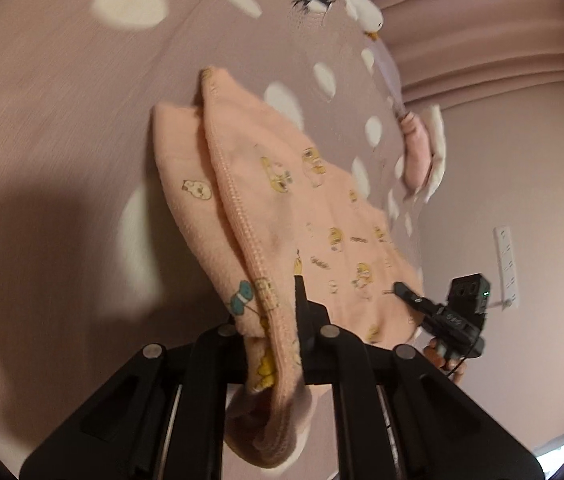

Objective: Fold small clothes

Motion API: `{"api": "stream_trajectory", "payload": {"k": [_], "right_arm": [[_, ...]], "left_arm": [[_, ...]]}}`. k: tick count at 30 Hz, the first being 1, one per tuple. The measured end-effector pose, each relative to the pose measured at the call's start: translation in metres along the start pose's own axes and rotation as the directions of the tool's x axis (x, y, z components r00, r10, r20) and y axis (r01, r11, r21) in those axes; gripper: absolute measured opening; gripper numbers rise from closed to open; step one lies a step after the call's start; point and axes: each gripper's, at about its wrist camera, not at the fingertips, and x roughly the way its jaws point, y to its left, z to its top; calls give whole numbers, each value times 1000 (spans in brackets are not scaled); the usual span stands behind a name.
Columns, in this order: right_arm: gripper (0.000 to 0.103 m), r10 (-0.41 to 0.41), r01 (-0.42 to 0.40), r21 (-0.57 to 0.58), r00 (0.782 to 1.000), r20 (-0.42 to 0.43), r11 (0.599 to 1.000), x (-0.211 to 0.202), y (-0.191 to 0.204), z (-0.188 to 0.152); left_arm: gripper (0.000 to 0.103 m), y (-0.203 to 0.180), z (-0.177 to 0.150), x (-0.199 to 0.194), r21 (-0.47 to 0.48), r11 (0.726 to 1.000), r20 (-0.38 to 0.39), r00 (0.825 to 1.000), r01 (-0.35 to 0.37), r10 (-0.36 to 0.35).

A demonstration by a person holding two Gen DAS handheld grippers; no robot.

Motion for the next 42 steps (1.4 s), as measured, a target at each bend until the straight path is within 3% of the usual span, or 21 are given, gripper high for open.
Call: {"api": "stream_trajectory", "payload": {"k": [2,5,9,12,14,19,25,28,34,38,42], "right_arm": [[16,8,-8,-9,1000,-17,1000,-7,1,-20],[16,22,-21,19,999,-25,1000,-12,-3,-43],[25,-130,129,31,991,27,991,-18,-14,-53],[25,-172,174,-4,976,131,985,-37,-5,-58],[25,-179,193,-53,964,196,980,-47,8,-61],[25,-99,144,-198,971,218,970,-44,37,-72],[25,-140,170,-220,979,147,961,-10,40,-88],[25,-187,214,-202,971,147,956,-14,30,-104],[22,-186,206,-137,972,146,969,-24,12,-112],[22,-235,252,-103,960,153,962,-30,5,-114],[22,-233,247,-67,958,169,967,-42,0,-116]], "left_arm": [[10,5,-17,-5,-4,1000,-12,1000,-7,7],[14,10,-37,-5,21,994,-22,994,-106,106],[21,14,-44,-15,-3,989,23,989,-149,149],[27,3,-48,-32,51,965,100,963,-256,250],[27,-3,-53,-40,86,953,134,951,-292,279],[25,-40,-67,-40,250,870,235,898,-424,371],[25,-54,-85,-10,362,821,222,896,-442,385],[25,-52,-94,6,385,793,204,882,-472,425],[25,-41,-104,11,386,786,186,875,-483,446],[25,-38,-110,9,381,775,188,863,-505,469],[26,-38,-116,1,377,777,194,864,-503,465]]}}
